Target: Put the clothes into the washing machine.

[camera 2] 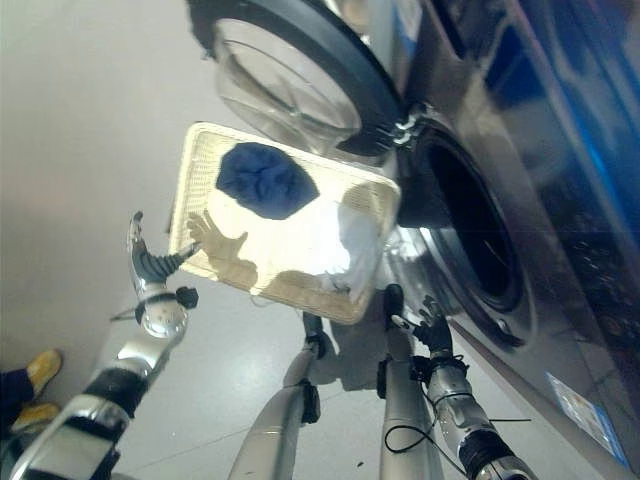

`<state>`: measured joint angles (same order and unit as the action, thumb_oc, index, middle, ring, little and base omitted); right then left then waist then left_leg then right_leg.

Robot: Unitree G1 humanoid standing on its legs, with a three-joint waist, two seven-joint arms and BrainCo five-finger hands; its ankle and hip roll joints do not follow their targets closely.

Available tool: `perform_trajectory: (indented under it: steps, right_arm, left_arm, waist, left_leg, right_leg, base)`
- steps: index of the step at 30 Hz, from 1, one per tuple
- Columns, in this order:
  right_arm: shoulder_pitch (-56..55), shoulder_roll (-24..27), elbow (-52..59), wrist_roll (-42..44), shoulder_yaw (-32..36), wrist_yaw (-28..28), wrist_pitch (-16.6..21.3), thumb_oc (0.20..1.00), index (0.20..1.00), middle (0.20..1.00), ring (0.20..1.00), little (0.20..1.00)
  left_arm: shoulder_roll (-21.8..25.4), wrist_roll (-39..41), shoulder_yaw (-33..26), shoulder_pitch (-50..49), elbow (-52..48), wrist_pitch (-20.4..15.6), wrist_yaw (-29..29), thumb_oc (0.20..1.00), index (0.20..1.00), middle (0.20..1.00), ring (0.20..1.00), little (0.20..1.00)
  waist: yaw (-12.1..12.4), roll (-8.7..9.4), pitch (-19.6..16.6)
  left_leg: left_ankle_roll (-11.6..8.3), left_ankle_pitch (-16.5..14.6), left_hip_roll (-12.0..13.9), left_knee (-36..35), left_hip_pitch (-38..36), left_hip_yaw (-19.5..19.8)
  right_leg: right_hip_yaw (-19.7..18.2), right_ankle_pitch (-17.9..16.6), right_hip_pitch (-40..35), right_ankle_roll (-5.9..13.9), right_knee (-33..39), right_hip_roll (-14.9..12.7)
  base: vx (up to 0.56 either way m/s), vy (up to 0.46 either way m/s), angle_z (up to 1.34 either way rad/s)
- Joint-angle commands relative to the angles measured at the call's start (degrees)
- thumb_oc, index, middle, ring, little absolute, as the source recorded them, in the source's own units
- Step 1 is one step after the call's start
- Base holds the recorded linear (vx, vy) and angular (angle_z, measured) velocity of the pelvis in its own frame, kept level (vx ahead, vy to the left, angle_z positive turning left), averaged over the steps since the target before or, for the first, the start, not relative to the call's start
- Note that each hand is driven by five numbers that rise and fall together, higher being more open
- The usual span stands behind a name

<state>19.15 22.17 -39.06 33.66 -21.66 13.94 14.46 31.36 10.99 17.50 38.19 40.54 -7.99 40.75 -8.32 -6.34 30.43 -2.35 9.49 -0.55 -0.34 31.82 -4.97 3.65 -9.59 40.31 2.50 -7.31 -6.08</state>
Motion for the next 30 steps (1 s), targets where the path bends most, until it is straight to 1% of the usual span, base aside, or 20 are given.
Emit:
perform_trajectory:
  steps: [1, 2, 4, 7, 12, 13, 16, 17, 19, 21, 23, 24, 25, 26, 28, 30]
  right_arm:
    - [-0.6, 0.8, 2.5, -1.7, -2.3, -1.6, -0.8, 1.0, 1.0, 1.0, 1.0, 1.0]
    - [-0.4, 1.1, 2.5, -1.6, -2.9, -1.8, -0.9, 1.0, 1.0, 1.0, 1.0, 1.0]
    - [-0.4, 1.3, 2.4, -1.5, -3.4, -2.1, -1.0, 1.0, 1.0, 1.0, 1.0, 1.0]
    - [-0.4, 1.7, 2.8, -1.3, -4.3, -2.3, -1.5, 1.0, 1.0, 1.0, 1.0, 1.0]
    - [-0.3, 2.4, 3.8, -0.5, -5.2, -3.2, -1.9, 1.0, 1.0, 1.0, 1.0, 1.0]
    - [-1.1, 2.4, 4.2, -0.3, -5.6, -3.4, -2.1, 1.0, 1.0, 1.0, 1.0, 1.0]
    - [-1.6, 2.9, 6.2, 0.6, -6.4, -3.6, -2.6, 1.0, 1.0, 1.0, 1.0, 1.0]
    - [-1.7, 2.9, 6.4, 0.7, -6.5, -3.6, -2.6, 1.0, 1.0, 1.0, 1.0, 1.0]
    - [-2.2, 3.1, 7.2, 1.1, -6.9, -3.6, -2.5, 1.0, 1.0, 1.0, 1.0, 1.0]
    - [-2.7, 3.2, 8.2, 1.8, -7.4, -3.2, -2.3, 1.0, 1.0, 1.0, 1.0, 1.0]
    - [-3.0, 3.3, 8.7, 2.3, -7.6, -3.1, -2.0, 1.0, 1.0, 1.0, 1.0, 1.0]
    - [-3.5, 3.2, 9.1, 2.8, -7.8, -3.1, -1.7, 1.0, 1.0, 1.0, 1.0, 1.0]
    - [-3.5, 3.2, 9.1, 2.8, -7.7, -3.1, -1.7, 1.0, 1.0, 1.0, 1.0, 1.0]
    - [-3.7, 2.8, 9.2, 3.2, -8.1, -3.1, -1.4, 1.0, 1.0, 1.0, 1.0, 1.0]
    - [-3.6, 2.6, 9.2, 3.4, -8.3, -3.2, -1.4, 1.0, 1.0, 1.0, 1.0, 1.0]
    - [-3.3, 2.2, 9.3, 3.7, -8.6, -3.3, -1.5, 1.0, 1.0, 1.0, 1.0, 1.0]
  left_arm:
    - [2.9, 5.9, 0.3, 0.4, 3.0, 3.8, -5.4, 1.0, 1.0, 1.0, 1.0, 1.0]
    - [3.4, 6.7, 1.0, 2.7, 4.9, 4.9, -6.3, 1.0, 1.0, 1.0, 1.0, 1.0]
    - [3.5, 8.2, 1.9, 4.8, 6.9, 6.1, -7.2, 1.0, 1.0, 1.0, 1.0, 1.0]
    - [3.9, 8.4, 3.4, 9.0, 10.6, 8.3, -8.2, 1.0, 1.0, 1.0, 1.0, 1.0]
    - [4.5, 6.8, 5.1, 14.2, 15.9, 10.7, -8.6, 1.0, 1.0, 1.0, 1.0, 1.0]
    - [4.6, 6.6, 5.9, 14.9, 16.9, 11.6, -8.4, 1.0, 1.0, 1.0, 1.0, 1.0]
    - [5.2, 5.9, 7.1, 18.8, 20.5, 13.3, -7.2, 1.0, 1.0, 1.0, 1.0, 1.0]
    - [5.3, 5.9, 7.2, 19.2, 21.0, 13.4, -6.9, 1.0, 1.0, 1.0, 1.0, 1.0]
    - [5.7, 5.2, 7.6, 21.4, 22.6, 14.6, -4.5, 1.0, 1.0, 1.0, 1.0, 1.0]
    - [6.1, 5.8, 7.1, 23.6, 24.6, 14.5, -1.5, 1.0, 1.0, 1.0, 1.0, 1.0]
    - [6.3, 7.0, 6.5, 24.9, 26.0, 13.5, 0.1, 1.0, 1.0, 1.0, 1.0, 1.0]
    - [6.2, 8.0, 5.7, 26.2, 27.0, 12.2, 1.9, 1.0, 1.0, 1.0, 1.0, 1.0]
    - [6.2, 8.0, 5.7, 26.3, 27.0, 12.2, 1.9, 1.0, 1.0, 1.0, 1.0, 1.0]
    - [5.9, 9.9, 4.7, 28.0, 27.4, 10.3, 3.3, 1.0, 1.0, 1.0, 1.0, 1.0]
    - [5.8, 10.6, 4.4, 28.8, 27.6, 9.1, 3.5, 1.0, 1.0, 1.0, 1.0, 1.0]
    - [5.2, 13.6, 3.6, 30.4, 27.4, 5.3, 2.5, 1.0, 1.0, 1.0, 1.0, 1.0]
  waist:
    - [1.0, 1.7, -0.6]
    - [0.4, 2.18, -0.6]
    - [-0.4, 2.71, -0.6]
    - [-1.8, 3.65, -0.6]
    - [-3.7, 4.86, -0.6]
    - [-4.0, 4.91, -0.6]
    - [-5.2, 5.68, -0.6]
    - [-5.4, 5.79, -0.6]
    - [-6.1, 6.22, -0.6]
    - [-6.7, 6.79, -0.6]
    - [-7.0, 7.12, -0.6]
    - [-7.4, 7.56, -0.6]
    - [-7.4, 7.54, -0.6]
    - [-7.9, 8.31, -0.6]
    - [-8.0, 8.65, -0.6]
    - [-8.4, 9.49, -0.6]
  left_leg:
    - [0.11, -3.8, -2.3, 7.9, 4.2, -4.9]
    - [0.16, -4.2, -2.3, 8.9, 5.0, -5.3]
    - [0.26, -4.8, -2.4, 10.3, 5.8, -5.6]
    - [0.51, -6.2, -2.5, 13.0, 7.5, -6.3]
    - [0.88, -8.3, -2.7, 17.0, 9.9, -7.3]
    - [0.58, -10.5, -2.5, 18.3, 9.0, -6.7]
    - [0.94, -12.2, -2.4, 21.6, 11.0, -6.9]
    - [1.0, -12.4, -2.4, 22.0, 11.3, -6.8]
    - [1.24, -13.4, -2.3, 23.9, 12.4, -6.8]
    - [1.45, -14.4, -2.0, 25.8, 13.6, -7.0]
    - [1.55, -15.1, -1.8, 26.7, 14.4, -7.1]
    - [1.62, -15.8, -1.7, 27.7, 15.0, -7.1]
    - [1.62, -15.8, -1.6, 27.8, 15.1, -7.1]
    - [1.65, -16.8, -1.5, 29.0, 16.0, -7.0]
    - [1.68, -17.3, -1.4, 29.5, 16.5, -6.9]
    - [1.76, -18.4, -1.5, 30.8, 17.5, -6.5]
  right_leg:
    - [-1.0, 4.6, 0.2, 1.13, -3.3, 5.1]
    - [-1.5, 4.5, 0.8, 1.1, -3.6, 5.2]
    - [-2.0, 4.4, 1.6, 1.12, -4.0, 5.3]
    - [-2.9, 4.2, 3.0, 1.12, -4.5, 5.1]
    - [-4.2, 3.9, 5.3, 1.15, -5.4, 5.1]
    - [-4.4, 5.6, 4.3, 1.44, -6.1, 5.3]
    - [-5.6, 5.9, 6.7, 1.39, -7.5, 5.6]
    - [-5.8, 5.9, 7.0, 1.37, -7.7, 5.7]
    - [-6.4, 6.0, 8.1, 1.38, -8.5, 5.8]
    - [-6.9, 6.2, 9.5, 1.34, -9.3, 6.0]
    - [-7.2, 6.2, 10.4, 1.36, -9.8, 6.2]
    - [-7.5, 6.3, 11.1, 1.39, -10.1, 6.3]
    - [-7.5, 6.3, 11.2, 1.39, -10.1, 6.3]
    - [-8.0, 6.1, 12.2, 1.39, -10.3, 6.5]
    - [-8.1, 6.0, 12.7, 1.38, -10.4, 6.6]
    - [-8.5, 5.8, 13.7, 1.34, -10.7, 6.9]
  base:
    - [0.04, 0.089, -0.23]
    - [0.04, 0.079, -0.23]
    - [0.04, 0.07, -0.23]
    - [0.04, 0.072, -0.1]
    - [0.05, 0.078, -0.09]
    - [0.1, 0.085, 0.01]
    - [0.06, 0.065, -0.06]
    - [0.03, 0.044, -0.1]
    - [0.01, 0.018, 0.0]
    - [0.02, 0.034, -0.01]
    - [0.0, 0.0, 0.0]
    - [0.0, 0.0, 0.0]
    - [0.0, 0.0, 0.0]
    - [0.0, 0.0, 0.0]
    - [0.0, 0.0, 0.0]
    - [0.01, -0.013, 0.04]
